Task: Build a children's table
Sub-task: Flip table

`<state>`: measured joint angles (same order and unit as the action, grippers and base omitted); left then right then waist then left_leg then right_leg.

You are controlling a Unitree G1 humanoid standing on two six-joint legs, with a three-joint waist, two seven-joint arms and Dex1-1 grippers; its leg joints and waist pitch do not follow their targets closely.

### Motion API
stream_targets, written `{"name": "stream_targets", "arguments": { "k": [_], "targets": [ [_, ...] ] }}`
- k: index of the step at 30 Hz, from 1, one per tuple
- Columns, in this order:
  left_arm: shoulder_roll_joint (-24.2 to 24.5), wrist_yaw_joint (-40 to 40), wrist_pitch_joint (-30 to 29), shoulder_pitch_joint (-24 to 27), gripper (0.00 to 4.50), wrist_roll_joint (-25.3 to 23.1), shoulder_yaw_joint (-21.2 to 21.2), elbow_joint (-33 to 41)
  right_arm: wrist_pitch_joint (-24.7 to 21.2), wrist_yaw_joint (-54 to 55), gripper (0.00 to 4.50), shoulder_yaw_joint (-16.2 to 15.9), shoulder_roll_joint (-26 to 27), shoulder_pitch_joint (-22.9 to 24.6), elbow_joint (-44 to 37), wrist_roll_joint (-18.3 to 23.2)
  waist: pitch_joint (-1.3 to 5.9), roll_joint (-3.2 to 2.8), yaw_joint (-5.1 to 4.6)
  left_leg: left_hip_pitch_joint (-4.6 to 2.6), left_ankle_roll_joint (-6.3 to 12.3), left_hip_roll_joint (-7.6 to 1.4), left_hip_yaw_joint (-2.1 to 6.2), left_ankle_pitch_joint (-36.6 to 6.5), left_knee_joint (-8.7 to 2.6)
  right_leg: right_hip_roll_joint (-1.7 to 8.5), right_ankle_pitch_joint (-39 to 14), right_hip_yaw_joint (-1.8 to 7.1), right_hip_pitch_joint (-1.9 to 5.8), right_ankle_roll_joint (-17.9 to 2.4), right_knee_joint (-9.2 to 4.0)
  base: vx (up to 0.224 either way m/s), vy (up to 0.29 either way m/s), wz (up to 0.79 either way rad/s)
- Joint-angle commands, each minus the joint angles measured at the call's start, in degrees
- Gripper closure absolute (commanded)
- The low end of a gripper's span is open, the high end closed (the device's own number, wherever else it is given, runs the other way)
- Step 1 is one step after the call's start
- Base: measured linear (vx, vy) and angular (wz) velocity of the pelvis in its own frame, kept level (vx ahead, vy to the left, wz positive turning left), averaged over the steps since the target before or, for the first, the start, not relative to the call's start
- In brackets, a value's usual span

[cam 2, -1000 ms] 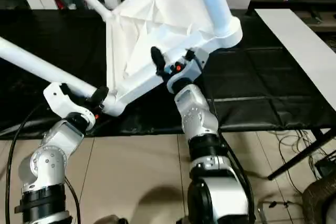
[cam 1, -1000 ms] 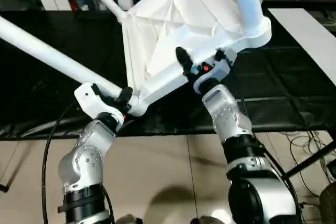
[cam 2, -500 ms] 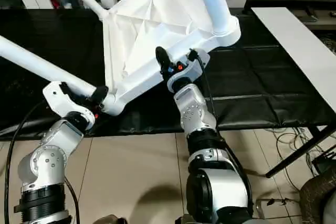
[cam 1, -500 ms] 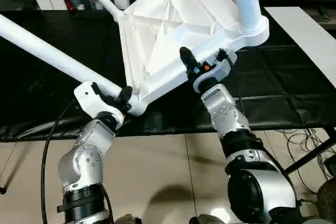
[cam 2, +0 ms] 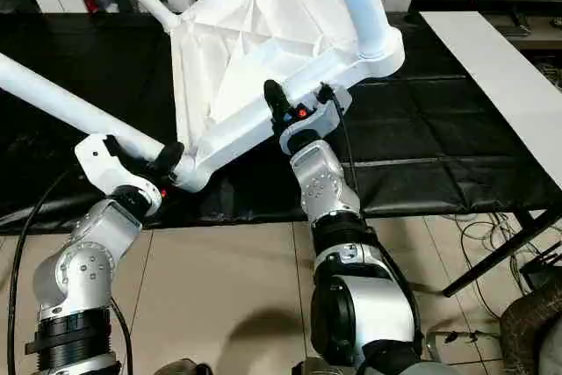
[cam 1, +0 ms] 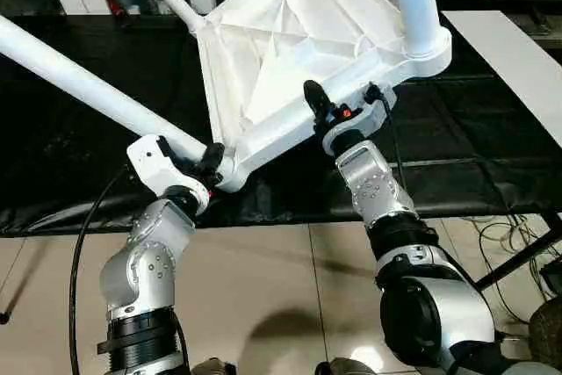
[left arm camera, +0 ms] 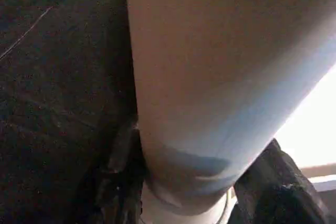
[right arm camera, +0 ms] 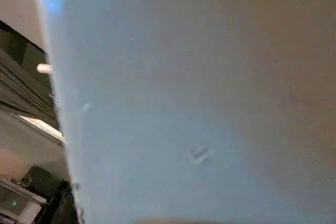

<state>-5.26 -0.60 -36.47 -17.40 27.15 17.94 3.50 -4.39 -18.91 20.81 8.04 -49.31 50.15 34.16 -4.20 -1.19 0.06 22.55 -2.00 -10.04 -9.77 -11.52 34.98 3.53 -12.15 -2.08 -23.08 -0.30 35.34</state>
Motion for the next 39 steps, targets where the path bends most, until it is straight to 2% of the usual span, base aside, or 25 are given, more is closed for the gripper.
{"name": "stream_targets", "arguments": {
  "k": [1, 16, 21, 26, 27, 28, 31, 35, 36, 39],
  "targets": [
    [-1.1, -2.6, -3.0, 1.6, 1.77, 0.5, -4.4, -3.6, -0.4, -3.0, 2.40, -2.3, 2.2, -4.0, -1.7, -0.4, 4.22, 0.69, -0.17, -1.06, 10.27, -2.77, 0.21, 3.6, -3.06, 3.70, 5.4, 1.97, 2.90, -16.5, -2.62, 0.000, 0.000, 0.00],
    [0.8, -6.1, -3.2, 3.3, 1.77, 2.0, -5.3, -0.5, 0.6, -1.7, 2.46, 0.7, -0.8, -4.1, -2.7, 0.4, 4.35, 0.45, -0.15, -1.07, 10.92, -2.82, 0.29, 5.1, -2.84, 3.64, 7.0, 1.84, 2.98, -17.2, -2.29, 0.000, 0.000, 0.00],
    [1.5, -6.9, -3.5, 3.5, 1.77, 2.0, -5.5, 0.3, 0.6, -1.6, 2.46, 1.0, -1.5, -3.7, -3.5, 0.5, 4.73, 0.46, -0.11, -0.83, 12.36, -2.75, 0.33, 8.0, -2.32, 3.61, 10.6, 1.79, 2.95, -17.9, -1.71, 0.000, 0.000, 0.00],
    [4.3, -10.3, -4.5, 5.6, 1.78, 2.9, -6.3, 2.0, 0.5, -0.8, 2.48, 2.5, -3.9, -1.9, -6.5, 1.2, 4.93, -0.22, 0.49, -0.77, 12.01, -2.79, 0.33, 8.1, -1.96, 3.43, 10.4, 1.69, 2.54, -18.1, -1.41, 0.000, 0.000, 0.00],
    [4.5, -10.5, -4.5, 5.7, 1.78, 2.9, -6.4, 2.0, 0.6, -0.7, 2.48, 2.6, -4.0, -1.9, -6.6, 1.3, 4.75, -0.10, 0.44, -0.75, 11.86, -2.80, 0.30, 7.2, -2.05, 3.37, 9.7, 1.64, 2.47, -18.0, -1.57, 0.000, 0.000, 0.00],
    [5.3, -11.5, -3.8, 6.0, 1.78, 2.5, -6.7, 1.8, 0.6, -0.5, 2.50, 3.0, -4.4, -1.9, -6.9, 1.5, 4.65, -0.13, 0.42, -0.77, 11.28, -2.78, 0.23, 5.4, -2.17, 3.44, 7.9, 1.68, 2.56, -17.9, -1.76, 0.000, 0.000, 0.00],
    [8.4, -15.2, -2.3, 6.3, 1.78, 0.9, -8.2, 0.8, 0.1, -0.2, 2.51, 3.3, -5.5, -1.1, -8.6, 1.7, 4.67, -0.25, 0.54, -0.98, 9.96, -2.72, 0.29, 4.3, -2.36, 3.32, 6.6, 1.68, 2.55, -17.1, -1.87, 0.000, 0.000, 0.00],
    [14.2, -23.0, -1.0, 8.1, 1.78, -0.7, -12.3, 1.5, -1.2, -0.2, 2.51, 2.7, -6.5, 0.9, -12.9, 1.9, 4.86, -0.47, 0.88, -1.06, 9.38, -2.66, 0.37, 5.7, -2.33, 3.33, 8.6, 1.69, 2.58, -16.5, -1.60, 0.000, 0.000, 0.00],
    [17.8, -26.5, 0.3, 9.5, 1.78, -2.5, -14.4, 2.0, -1.6, 0.3, 2.51, 2.7, -7.1, 1.8, -15.0, 1.8, 4.89, -0.43, 0.82, -1.03, 9.28, -2.67, 0.32, 5.8, -2.33, 3.32, 9.0, 1.71, 2.60, -16.6, -1.51, 0.000, 0.000, 0.00],
    [23.0, -31.4, 3.3, 11.5, 1.78, -4.6, -17.3, 4.4, -2.0, 2.0, 2.51, 2.2, -8.6, 2.9, -18.0, 0.4, 4.89, -0.48, 1.16, -1.26, 8.92, -2.63, 0.29, 6.3, -2.40, 3.20, 9.0, 1.70, 2.45, -16.1, -1.46, 0.000, 0.000, 0.00]
  ]
}}
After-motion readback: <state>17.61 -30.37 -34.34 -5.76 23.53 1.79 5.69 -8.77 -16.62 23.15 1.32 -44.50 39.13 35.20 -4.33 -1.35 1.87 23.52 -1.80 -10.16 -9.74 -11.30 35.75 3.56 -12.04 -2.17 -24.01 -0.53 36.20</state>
